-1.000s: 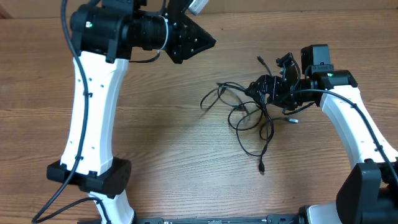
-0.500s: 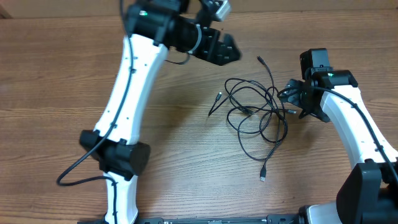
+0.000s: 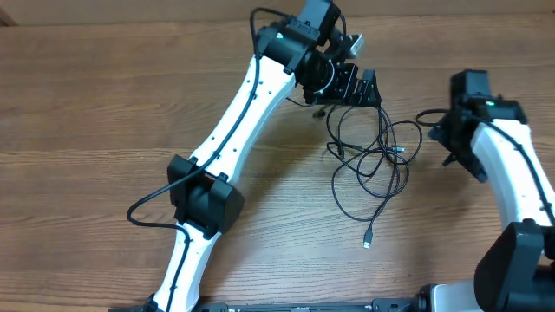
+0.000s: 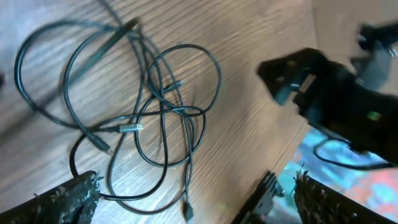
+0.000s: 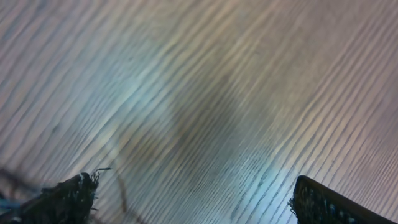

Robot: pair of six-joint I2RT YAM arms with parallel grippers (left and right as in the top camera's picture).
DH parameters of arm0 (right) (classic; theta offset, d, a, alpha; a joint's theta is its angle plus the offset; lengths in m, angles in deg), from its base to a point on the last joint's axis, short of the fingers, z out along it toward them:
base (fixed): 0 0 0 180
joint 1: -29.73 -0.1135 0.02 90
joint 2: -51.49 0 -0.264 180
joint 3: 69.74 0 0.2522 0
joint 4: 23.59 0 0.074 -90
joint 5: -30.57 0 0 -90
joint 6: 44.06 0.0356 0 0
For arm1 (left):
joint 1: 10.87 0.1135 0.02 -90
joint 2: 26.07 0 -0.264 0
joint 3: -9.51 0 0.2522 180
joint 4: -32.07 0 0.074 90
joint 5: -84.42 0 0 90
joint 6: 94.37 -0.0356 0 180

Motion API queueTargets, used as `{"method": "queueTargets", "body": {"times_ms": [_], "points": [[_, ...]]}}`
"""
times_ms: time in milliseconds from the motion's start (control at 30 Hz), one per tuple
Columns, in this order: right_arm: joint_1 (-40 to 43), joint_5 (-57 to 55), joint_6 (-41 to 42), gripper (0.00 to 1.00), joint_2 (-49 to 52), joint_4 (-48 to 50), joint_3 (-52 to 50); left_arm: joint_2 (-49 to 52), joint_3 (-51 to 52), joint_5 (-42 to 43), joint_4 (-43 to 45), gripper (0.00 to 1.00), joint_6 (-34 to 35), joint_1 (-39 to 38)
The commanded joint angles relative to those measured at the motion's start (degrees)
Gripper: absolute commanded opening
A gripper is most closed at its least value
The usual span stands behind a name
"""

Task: Untangle cables
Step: 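Lower the left gripper to the cable pile and grasp a cable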

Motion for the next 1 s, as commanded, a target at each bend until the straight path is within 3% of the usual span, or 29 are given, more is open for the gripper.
{"method": "queueTargets", "body": {"times_ms": [0,133,267,467,767,900,967], "points": [[2.9,9.0,-0.6,1.00,-1.3,0.7,1.4,1.3,0.0,-4.5,0.4,1.00,12.7,-0.2],[4.3,15.6,-3.1,1.00,-1.3,1.5,1.4,1.6,0.0,-8.8,5.4,1.00,24.2,-1.1],[4.4,17.7,-3.1,1.00,-1.3,1.5,1.4,1.8,0.0,-10.7,11.8,1.00,23.7,-3.3],[4.4,17.6,-3.1,1.00,-1.3,1.3,1.4,3.5,0.0,-16.0,11.7,0.96,23.9,-6.9],[6.6,16.6,-3.1,1.00,-1.3,0.6,1.4,8.2,0.0,-22.3,12.5,0.97,33.5,-9.7],[7.7,16.7,-3.1,1.00,-1.3,0.5,1.3,9.6,0.0,-28.1,17.4,0.97,33.9,-9.7],[7.8,16.9,-3.1,1.00,-1.3,0.6,1.3,10.5,0.0,-28.9,20.7,0.92,33.9,-9.7]]}}
